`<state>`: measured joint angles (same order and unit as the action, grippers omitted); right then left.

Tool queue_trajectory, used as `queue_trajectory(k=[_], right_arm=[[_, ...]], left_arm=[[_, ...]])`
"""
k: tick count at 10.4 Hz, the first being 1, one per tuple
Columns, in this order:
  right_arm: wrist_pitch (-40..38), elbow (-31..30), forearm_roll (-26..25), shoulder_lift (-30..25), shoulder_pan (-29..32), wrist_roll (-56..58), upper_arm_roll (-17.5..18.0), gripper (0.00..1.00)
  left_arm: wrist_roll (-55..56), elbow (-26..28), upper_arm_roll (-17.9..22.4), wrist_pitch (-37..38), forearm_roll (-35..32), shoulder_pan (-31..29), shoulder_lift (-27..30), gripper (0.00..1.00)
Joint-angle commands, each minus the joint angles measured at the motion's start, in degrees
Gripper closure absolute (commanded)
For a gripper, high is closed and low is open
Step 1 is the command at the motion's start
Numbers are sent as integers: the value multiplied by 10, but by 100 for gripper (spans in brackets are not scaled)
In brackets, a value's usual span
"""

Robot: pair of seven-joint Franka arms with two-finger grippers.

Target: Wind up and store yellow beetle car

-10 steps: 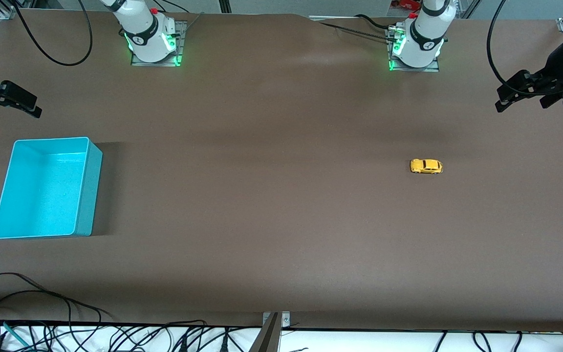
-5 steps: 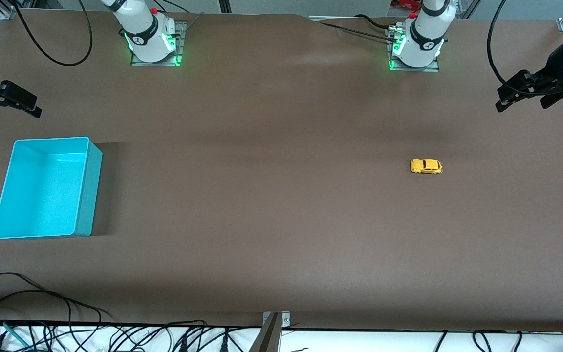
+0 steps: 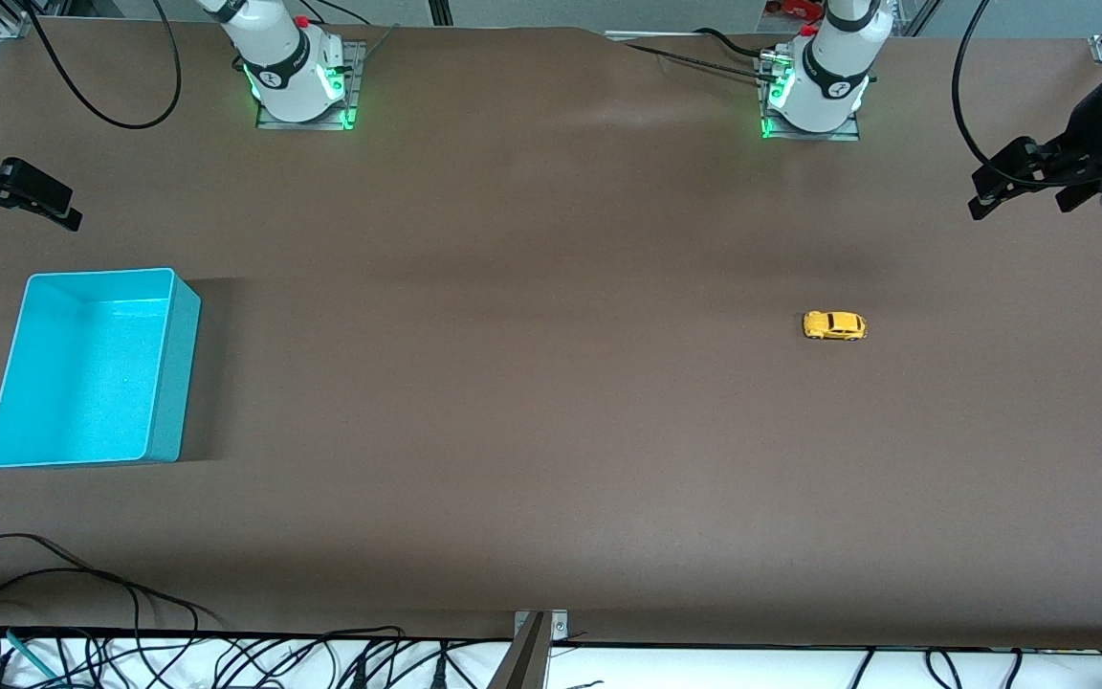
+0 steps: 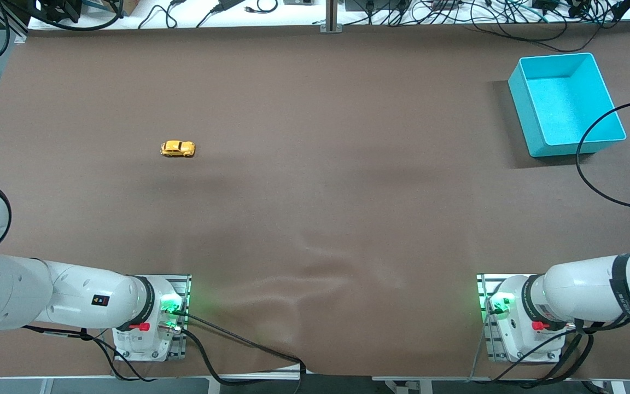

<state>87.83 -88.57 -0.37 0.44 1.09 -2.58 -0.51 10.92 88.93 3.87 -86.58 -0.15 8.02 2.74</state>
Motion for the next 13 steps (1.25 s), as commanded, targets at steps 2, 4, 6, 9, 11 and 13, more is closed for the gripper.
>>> queue_trajectory(k=[2, 4, 6, 9, 11, 13], right_arm=[[-4, 8, 7, 0, 1, -4, 1, 0], [-4, 8, 7, 0, 1, -4, 1, 0], [-4, 8, 7, 0, 1, -4, 1, 0], [-4, 8, 7, 0, 1, -4, 1, 0], [-4, 8, 7, 0, 1, -4, 1, 0], [-4, 8, 7, 0, 1, -4, 1, 0]], left_arm=[[-3, -17, -2, 11, 9, -1, -6, 0], [-9, -3, -7, -10, 9, 2, -19, 0], [-9, 24, -15, -46, 2, 0, -27, 0], [-9, 66, -15, -47, 1, -2, -26, 0], [-8, 84, -15, -48, 1, -2, -27, 0], [-9, 92, -12, -50, 1, -2, -32, 0]])
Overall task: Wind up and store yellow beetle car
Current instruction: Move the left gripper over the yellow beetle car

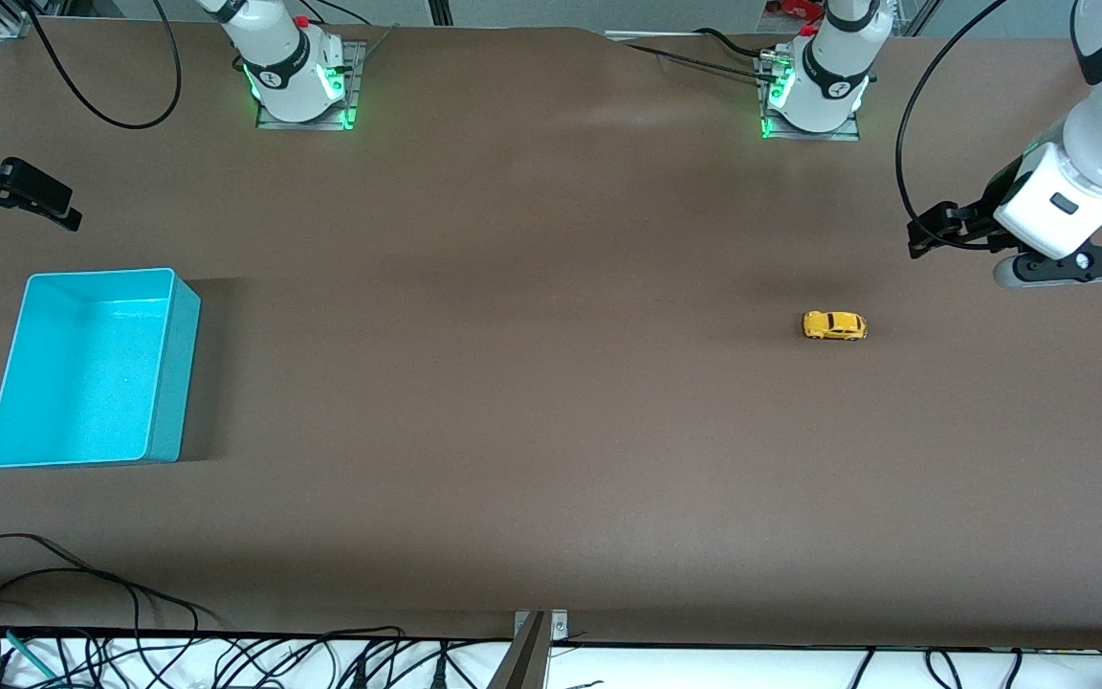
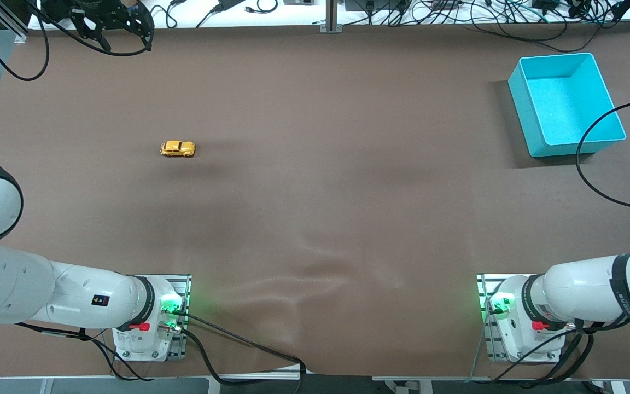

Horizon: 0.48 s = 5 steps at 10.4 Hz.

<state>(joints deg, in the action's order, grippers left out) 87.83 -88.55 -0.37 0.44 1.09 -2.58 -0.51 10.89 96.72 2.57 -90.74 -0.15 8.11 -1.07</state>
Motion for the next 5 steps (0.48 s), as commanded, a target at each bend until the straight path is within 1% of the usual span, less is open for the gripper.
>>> queue_trajectory(k=[1, 3, 5], right_arm=[[-4, 7, 7, 0, 1, -4, 1, 0], [-4, 7, 7, 0, 1, -4, 1, 0], [-4, 7, 7, 0, 1, -4, 1, 0]], left_arm=[[-8, 35, 2, -29, 1, -4, 2, 0], [-10, 85, 9, -93, 3, -5, 3, 0], [-10, 121, 9, -139, 3, -7, 1, 0]])
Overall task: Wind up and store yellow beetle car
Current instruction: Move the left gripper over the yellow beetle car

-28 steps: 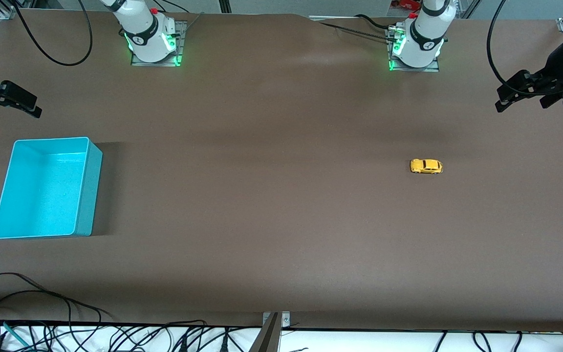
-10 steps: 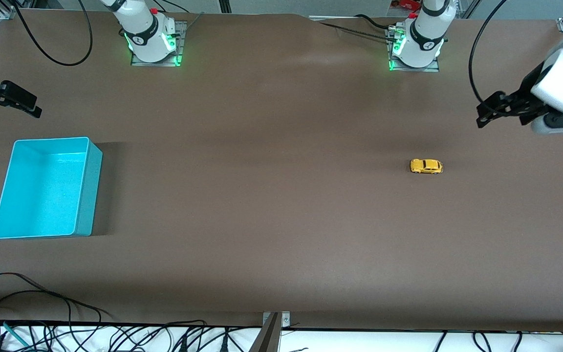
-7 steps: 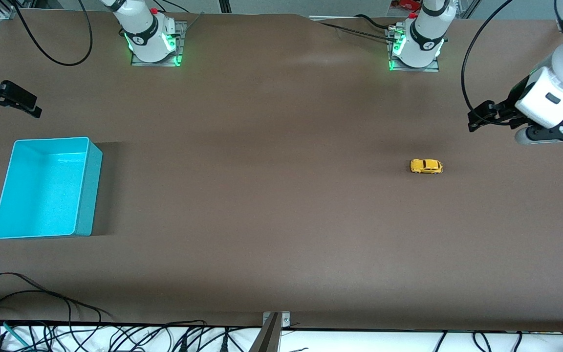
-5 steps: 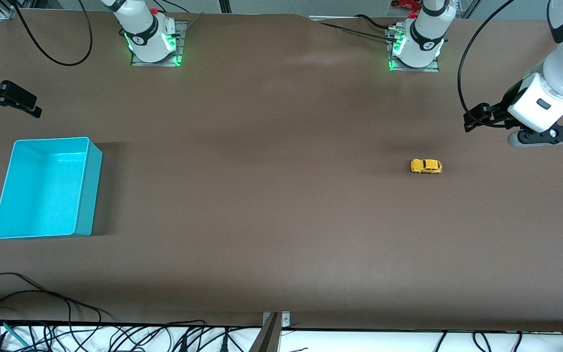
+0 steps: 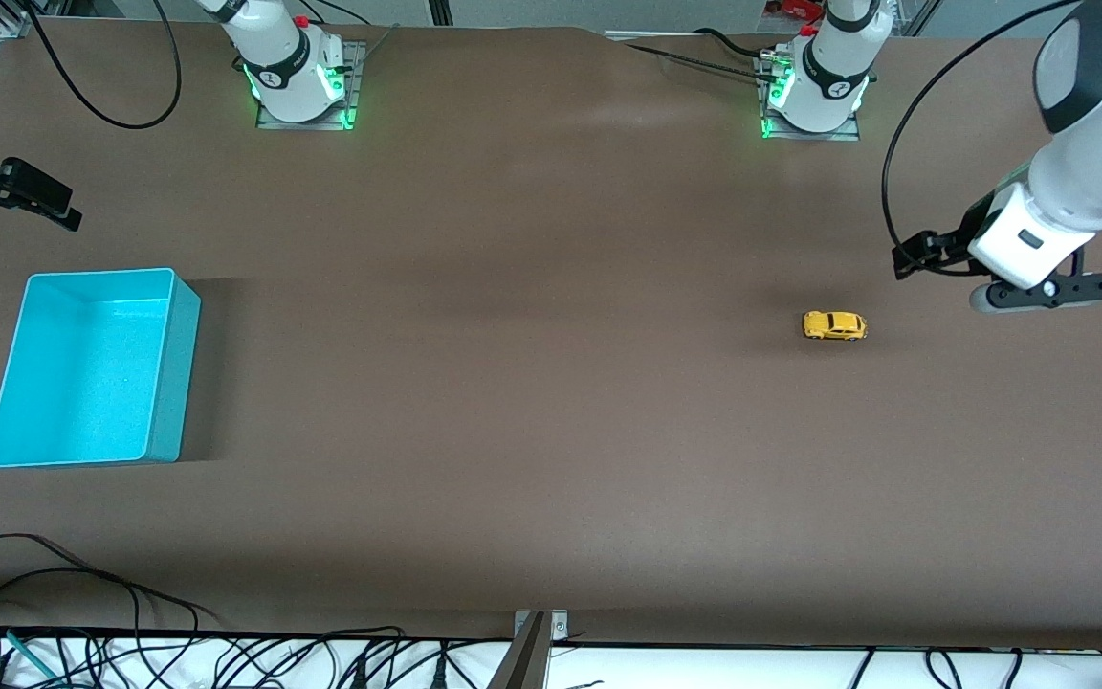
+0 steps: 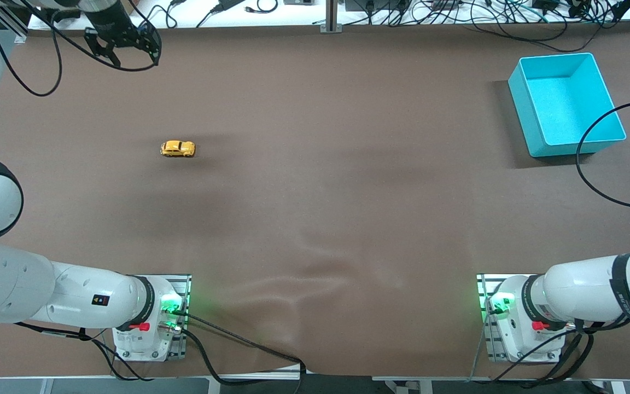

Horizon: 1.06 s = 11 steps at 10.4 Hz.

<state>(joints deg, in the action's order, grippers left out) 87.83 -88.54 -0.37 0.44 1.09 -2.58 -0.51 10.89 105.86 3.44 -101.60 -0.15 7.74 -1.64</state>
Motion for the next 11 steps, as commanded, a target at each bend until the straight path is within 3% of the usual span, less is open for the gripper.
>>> queue_trajectory(k=[1, 4, 11], right_arm=[[-4, 7, 7, 0, 1, -4, 1, 0], [-5, 7, 7, 0, 1, -6, 1, 0], [-4, 7, 8, 0, 1, -7, 2, 0]], left_arm=[[-10, 51, 1, -59, 3, -5, 5, 0], [-10, 128, 1, -156, 3, -5, 4, 0], [-23, 247, 1, -318, 1, -6, -22, 0]])
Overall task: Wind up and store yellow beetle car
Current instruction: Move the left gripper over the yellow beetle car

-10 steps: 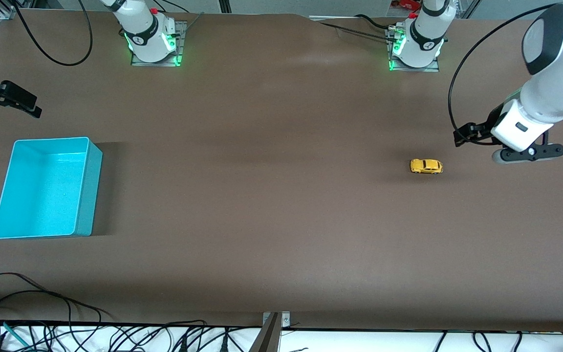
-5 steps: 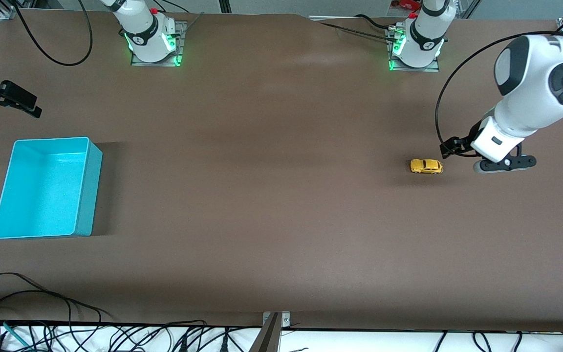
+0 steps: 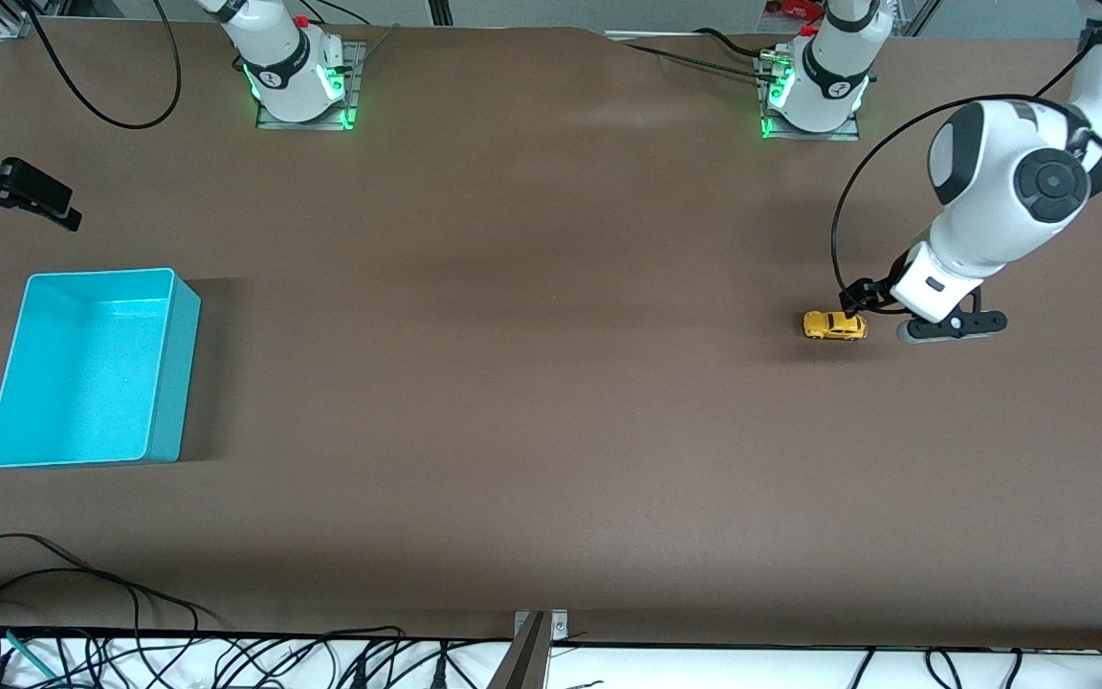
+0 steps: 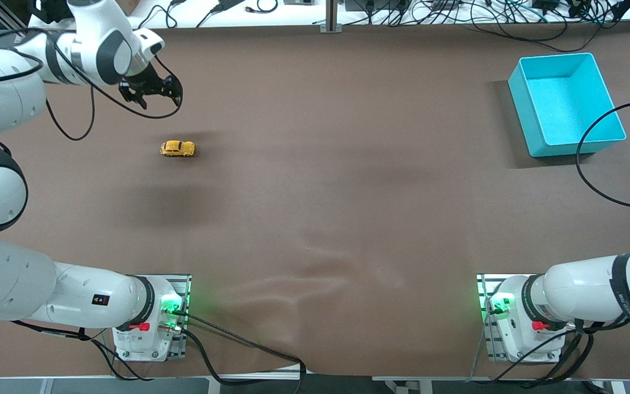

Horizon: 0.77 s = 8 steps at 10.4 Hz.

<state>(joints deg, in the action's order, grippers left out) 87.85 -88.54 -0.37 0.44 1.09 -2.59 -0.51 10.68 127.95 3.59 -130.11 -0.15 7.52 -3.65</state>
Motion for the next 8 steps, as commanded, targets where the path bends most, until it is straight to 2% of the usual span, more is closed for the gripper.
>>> queue_trajectory(k=[1, 4, 8], right_arm=[[-4, 7, 8, 0, 1, -7, 2, 0], [-5, 7, 8, -1, 1, -7, 2, 0], [-5, 7, 8, -1, 1, -7, 2, 0]], left_arm=[[-54, 38, -1, -35, 1, -4, -3, 0], [-206, 48, -1, -35, 1, -5, -9, 0], [-503, 61, -1, -38, 1, -12, -23, 0]])
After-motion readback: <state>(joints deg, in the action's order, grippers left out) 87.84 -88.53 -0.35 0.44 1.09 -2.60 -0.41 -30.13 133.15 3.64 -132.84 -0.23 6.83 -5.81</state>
